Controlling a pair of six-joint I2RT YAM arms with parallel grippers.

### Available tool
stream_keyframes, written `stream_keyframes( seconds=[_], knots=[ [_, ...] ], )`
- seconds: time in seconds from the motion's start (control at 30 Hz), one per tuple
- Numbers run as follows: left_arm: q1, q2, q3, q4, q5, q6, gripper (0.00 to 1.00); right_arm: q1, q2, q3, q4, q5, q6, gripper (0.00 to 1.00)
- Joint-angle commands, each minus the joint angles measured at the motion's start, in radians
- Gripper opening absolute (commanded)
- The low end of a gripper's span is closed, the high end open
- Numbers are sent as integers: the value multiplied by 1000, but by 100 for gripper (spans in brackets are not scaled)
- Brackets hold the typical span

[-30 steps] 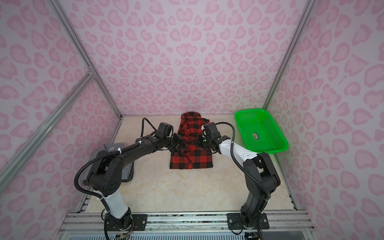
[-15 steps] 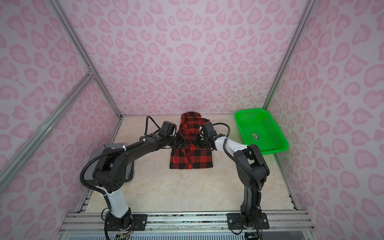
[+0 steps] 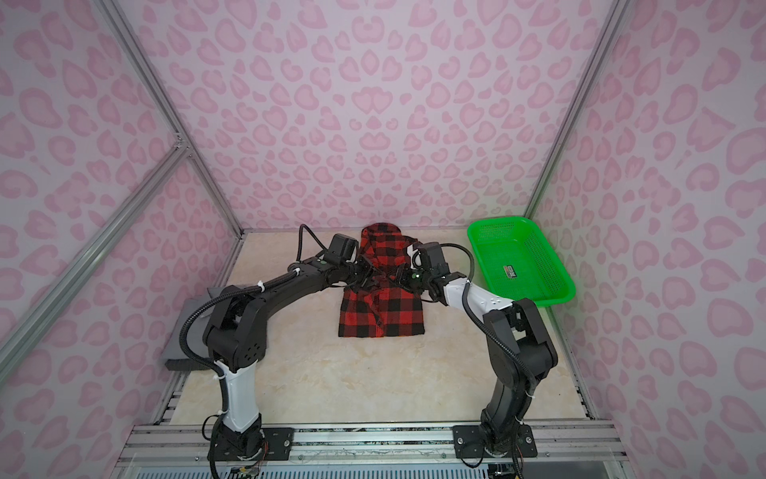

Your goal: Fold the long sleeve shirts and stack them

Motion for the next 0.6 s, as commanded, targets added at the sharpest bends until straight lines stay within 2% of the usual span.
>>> stream_keyframes(
  seconds=[0.0, 0.1, 0.2, 0.43, 0.57],
  knots=[
    [14, 17, 67, -6, 2, 26, 37, 23, -30, -52, 101, -40, 14, 38],
    [33, 36, 166, -81, 15, 84, 38, 54, -37, -76, 132, -48, 7, 40],
    [72, -9, 180, -139, -9, 148, 42, 89, -34, -81, 106, -33, -35, 42],
    [142, -174, 20, -235, -85, 328, 47, 139, 8, -54, 37, 34, -118, 45],
    [142, -238, -118, -239, -119, 404, 47, 140, 36, -32, 26, 61, -135, 36]
  ],
)
